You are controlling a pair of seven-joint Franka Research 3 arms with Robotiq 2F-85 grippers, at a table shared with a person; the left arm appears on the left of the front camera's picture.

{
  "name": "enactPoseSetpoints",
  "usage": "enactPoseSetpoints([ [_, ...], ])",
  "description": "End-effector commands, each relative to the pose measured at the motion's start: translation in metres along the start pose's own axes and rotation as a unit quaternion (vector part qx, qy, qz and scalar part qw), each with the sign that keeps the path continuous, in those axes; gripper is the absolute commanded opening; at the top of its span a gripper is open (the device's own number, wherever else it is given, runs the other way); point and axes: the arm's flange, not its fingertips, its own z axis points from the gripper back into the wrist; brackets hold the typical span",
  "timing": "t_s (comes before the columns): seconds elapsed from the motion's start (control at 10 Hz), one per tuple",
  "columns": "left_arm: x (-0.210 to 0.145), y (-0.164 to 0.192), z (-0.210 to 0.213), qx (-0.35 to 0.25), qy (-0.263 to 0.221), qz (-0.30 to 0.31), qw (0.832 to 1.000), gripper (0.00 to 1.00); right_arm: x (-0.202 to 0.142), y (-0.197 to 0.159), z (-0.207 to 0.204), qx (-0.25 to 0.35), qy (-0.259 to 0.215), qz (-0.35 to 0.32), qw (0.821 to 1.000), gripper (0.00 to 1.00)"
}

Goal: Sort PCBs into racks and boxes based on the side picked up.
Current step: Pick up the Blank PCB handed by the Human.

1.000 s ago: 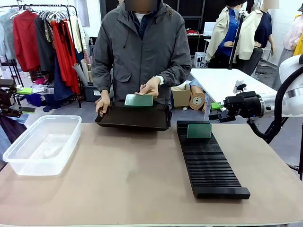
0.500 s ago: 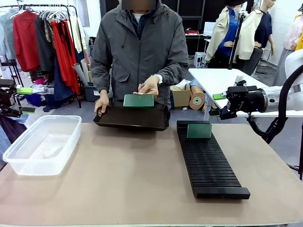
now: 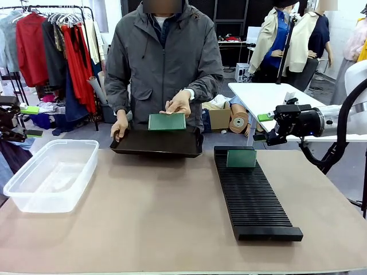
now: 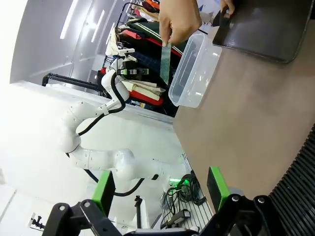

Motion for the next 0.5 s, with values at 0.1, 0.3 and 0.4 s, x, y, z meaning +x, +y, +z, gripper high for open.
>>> enactPoseSetpoints([
  [0.1, 0.0000, -0.0017, 0.0009, 0.001, 0.000, 0.005, 1.000, 1.00, 0.0005, -0.0001, 0.0002, -0.005, -0.001, 0.012, 1.000, 1.00],
  [0.3, 0.0000, -0.0017, 0.0009, 0.001, 0.000, 0.005, 1.000, 1.00, 0.0005, -0.0001, 0.0002, -0.005, -0.001, 0.012, 1.000, 1.00],
  [0.4, 0.0000, -0.0017, 0.0009, 0.001, 0.000, 0.005, 1.000, 1.00, 0.0005, -0.0001, 0.0002, -0.005, -0.001, 0.012, 1.000, 1.00],
])
